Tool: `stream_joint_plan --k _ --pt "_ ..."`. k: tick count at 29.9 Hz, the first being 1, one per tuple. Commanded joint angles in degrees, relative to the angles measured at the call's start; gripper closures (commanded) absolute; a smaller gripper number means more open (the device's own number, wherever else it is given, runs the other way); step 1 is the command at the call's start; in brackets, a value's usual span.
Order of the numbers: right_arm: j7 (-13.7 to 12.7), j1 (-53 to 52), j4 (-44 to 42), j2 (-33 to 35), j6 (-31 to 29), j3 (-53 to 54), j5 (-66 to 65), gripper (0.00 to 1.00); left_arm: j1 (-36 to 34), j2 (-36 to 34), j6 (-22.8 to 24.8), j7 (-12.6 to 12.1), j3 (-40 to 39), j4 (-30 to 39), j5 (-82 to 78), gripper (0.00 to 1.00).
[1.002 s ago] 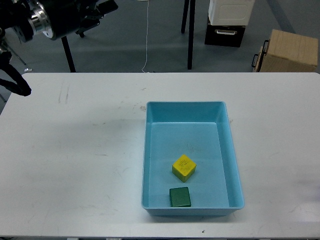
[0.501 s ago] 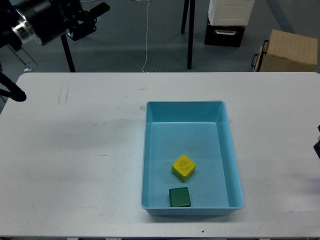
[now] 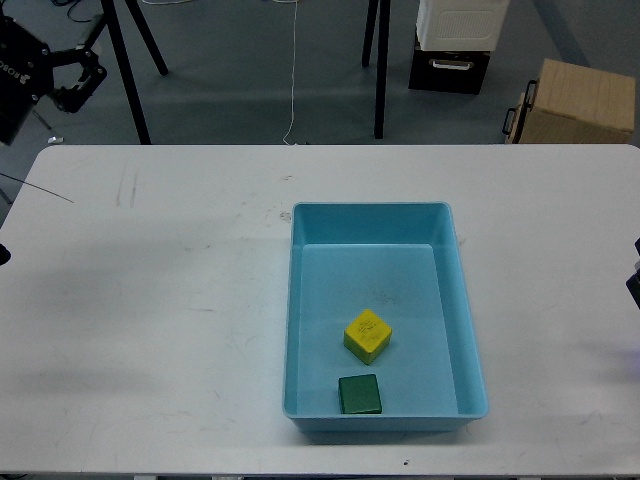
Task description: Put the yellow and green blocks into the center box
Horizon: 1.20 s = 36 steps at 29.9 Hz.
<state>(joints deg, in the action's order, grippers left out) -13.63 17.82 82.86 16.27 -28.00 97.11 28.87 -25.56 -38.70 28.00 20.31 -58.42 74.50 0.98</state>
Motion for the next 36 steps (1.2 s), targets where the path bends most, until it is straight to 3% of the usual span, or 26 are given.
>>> stream_joint_plan --k 1,5,8,15,24,36 --pt "0.0 0.2 1.0 -0.1 0.0 -0.1 -1.8 0.00 14.2 5.0 0.0 -0.4 -10.7 6.5 0.1 0.00" --pt "0.0 1.4 1.5 -0.2 0.0 -0.3 -2.8 0.00 26.5 12.3 0.0 -1.1 -18.9 13.1 0.2 0.00" --pt "0.0 3.9 2.4 -0.6 0.0 -0.3 -2.8 0.00 33.9 18.0 0.0 -3.1 -22.2 15.9 1.7 0.00" --pt "0.4 7.8 3.1 -1.8 0.0 -0.1 -2.8 0.00 44.9 22.5 0.0 -4.0 -22.0 20.8 3.0 0.00" --pt "0.3 9.4 4.4 -4.7 0.0 -2.9 -4.9 0.00 51.6 27.3 0.0 -4.0 -18.3 20.9 3.0 0.00" --pt "0.3 9.1 4.5 -4.2 0.0 -4.0 -5.1 0.00 53.1 28.5 0.0 -3.4 -15.3 20.9 2.7 0.00"
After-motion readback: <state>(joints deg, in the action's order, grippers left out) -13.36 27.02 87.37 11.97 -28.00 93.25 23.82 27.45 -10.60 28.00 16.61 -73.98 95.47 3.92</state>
